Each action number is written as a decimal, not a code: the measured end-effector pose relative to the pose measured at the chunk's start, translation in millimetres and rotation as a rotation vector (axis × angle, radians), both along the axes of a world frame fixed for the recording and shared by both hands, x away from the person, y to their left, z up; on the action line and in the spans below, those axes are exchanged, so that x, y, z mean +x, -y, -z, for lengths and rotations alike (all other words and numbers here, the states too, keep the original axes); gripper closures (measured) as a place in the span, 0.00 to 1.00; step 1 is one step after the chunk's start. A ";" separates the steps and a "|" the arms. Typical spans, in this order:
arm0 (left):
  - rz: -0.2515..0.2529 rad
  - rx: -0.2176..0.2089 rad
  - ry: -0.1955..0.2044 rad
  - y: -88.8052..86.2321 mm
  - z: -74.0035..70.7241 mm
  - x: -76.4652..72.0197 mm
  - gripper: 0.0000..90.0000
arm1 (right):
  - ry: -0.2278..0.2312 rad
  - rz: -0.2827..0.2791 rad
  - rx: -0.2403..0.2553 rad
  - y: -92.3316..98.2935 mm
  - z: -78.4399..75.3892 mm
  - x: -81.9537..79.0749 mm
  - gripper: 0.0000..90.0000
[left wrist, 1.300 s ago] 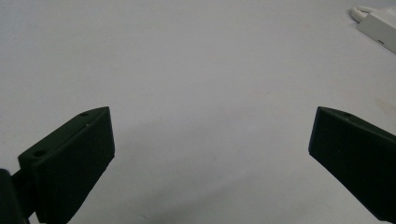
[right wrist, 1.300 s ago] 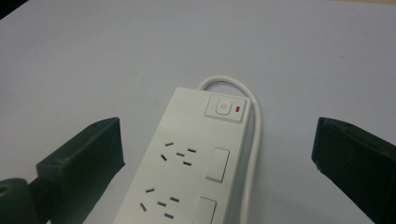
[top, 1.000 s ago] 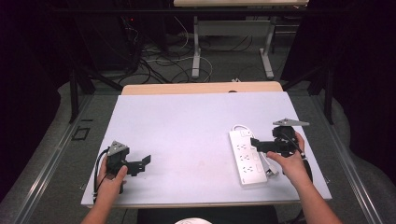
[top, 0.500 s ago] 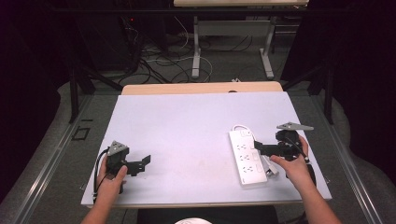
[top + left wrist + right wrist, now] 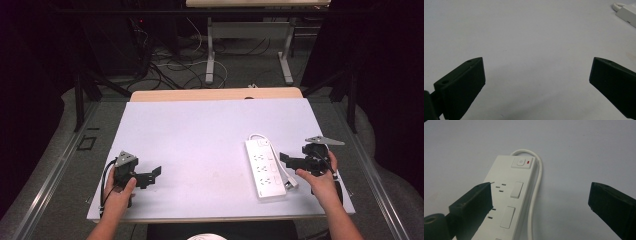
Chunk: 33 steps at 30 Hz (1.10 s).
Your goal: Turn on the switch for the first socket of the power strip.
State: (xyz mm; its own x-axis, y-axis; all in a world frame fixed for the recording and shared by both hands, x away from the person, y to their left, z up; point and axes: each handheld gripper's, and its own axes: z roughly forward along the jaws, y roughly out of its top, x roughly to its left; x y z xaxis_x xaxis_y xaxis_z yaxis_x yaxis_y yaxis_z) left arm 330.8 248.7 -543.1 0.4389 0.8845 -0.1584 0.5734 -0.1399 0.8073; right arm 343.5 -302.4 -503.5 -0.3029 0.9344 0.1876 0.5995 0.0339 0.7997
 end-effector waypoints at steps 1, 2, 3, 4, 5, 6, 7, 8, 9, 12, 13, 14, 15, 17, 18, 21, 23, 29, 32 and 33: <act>0.002 0.003 -0.004 -0.2 -0.3 0.0 0.01 | 0.003 0.004 0.001 1.9 0.9 -0.1 0.06; 0.002 0.004 -0.006 -0.3 -0.3 0.0 0.01 | 0.005 0.012 0.003 3.4 2.1 -0.1 0.06; 0.004 0.005 -0.010 -0.6 -0.7 -0.1 0.01 | 0.004 0.019 0.005 5.0 3.3 -0.3 0.06; 0.008 0.006 -0.013 -0.9 -1.0 -0.2 0.01 | 0.005 0.023 0.004 6.8 4.6 -0.2 0.07; 0.008 0.006 -0.013 -0.9 -1.0 -0.2 0.01 | 0.006 0.028 0.005 8.6 6.1 -0.1 0.07; 0.003 0.003 -0.005 -0.5 -0.4 -0.1 0.01 | 0.002 0.036 0.008 9.8 7.3 -0.3 0.07; 0.009 0.006 -0.014 -1.1 -1.1 -0.3 0.01 | 0.003 0.044 0.008 11.3 8.8 0.1 0.07; 0.008 0.006 -0.012 -1.0 -1.0 -0.3 0.01 | 0.001 0.052 0.006 12.7 10.0 0.0 0.07; 0.011 0.007 -0.015 -1.3 -1.3 -0.3 0.01 | 0.000 0.058 0.010 13.9 11.1 0.0 0.07; 0.010 0.007 -0.015 -1.4 -1.3 -0.3 0.01 | -0.002 0.080 0.010 17.2 14.6 -0.2 0.08; 0.010 0.007 -0.015 -1.5 -1.3 -0.2 0.01 | -0.005 0.088 0.008 18.1 15.5 -0.4 0.09; 0.010 0.008 -0.015 -1.6 -1.4 -0.2 0.01 | -0.008 0.095 0.011 18.5 16.7 -0.6 0.09; 0.009 0.007 -0.017 -1.5 -1.4 -0.4 0.01 | 0.005 0.105 0.000 19.4 18.7 0.2 0.09; 0.009 0.007 -0.017 -1.5 -1.4 -0.4 0.01 | -0.003 0.105 -0.011 21.6 20.5 0.0 0.09; 0.009 0.007 -0.017 -1.6 -1.5 -0.4 0.01 | -0.006 0.117 -0.013 21.3 21.5 -0.1 0.10; 0.008 0.006 -0.018 -1.7 -1.5 -0.4 0.01 | -0.006 0.122 -0.032 23.4 25.4 0.8 0.10; 0.010 0.004 -0.018 -1.7 -1.4 -0.3 0.01 | -0.003 0.128 -0.054 24.8 28.0 1.7 0.10; 0.009 0.002 -0.014 -1.5 -1.0 0.0 0.01 | -0.009 0.142 -0.064 27.4 35.6 3.6 0.11; 0.010 0.003 -0.015 -1.5 -1.0 0.2 0.01 | -0.017 0.141 -0.064 28.1 38.4 4.6 0.11; 0.008 0.001 -0.011 -1.2 -0.6 0.2 0.01 | -0.015 0.142 -0.065 28.2 39.2 5.1 0.11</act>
